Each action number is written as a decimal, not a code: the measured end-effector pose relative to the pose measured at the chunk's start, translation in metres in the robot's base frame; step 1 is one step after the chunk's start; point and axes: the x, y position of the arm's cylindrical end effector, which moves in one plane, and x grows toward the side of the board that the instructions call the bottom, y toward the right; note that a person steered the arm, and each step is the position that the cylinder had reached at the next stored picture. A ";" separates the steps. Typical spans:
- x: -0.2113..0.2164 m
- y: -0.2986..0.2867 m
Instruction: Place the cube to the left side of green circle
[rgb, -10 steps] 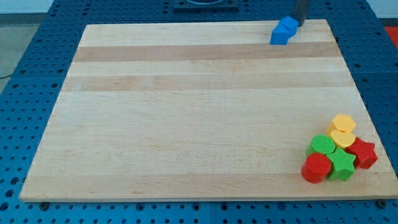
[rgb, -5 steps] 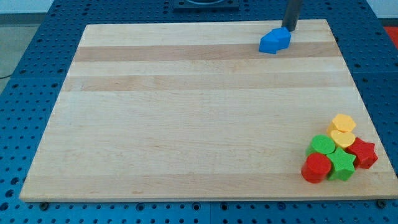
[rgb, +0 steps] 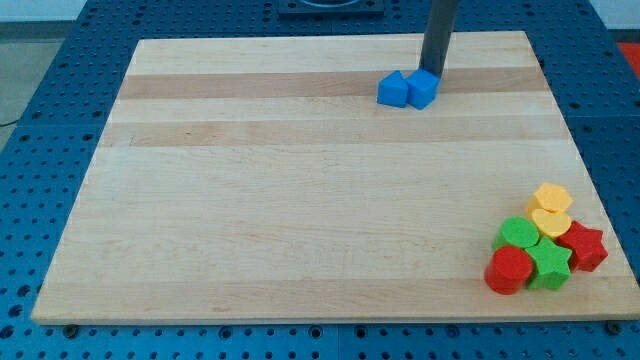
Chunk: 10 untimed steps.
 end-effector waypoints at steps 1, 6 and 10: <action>0.023 -0.011; 0.172 -0.070; 0.235 -0.089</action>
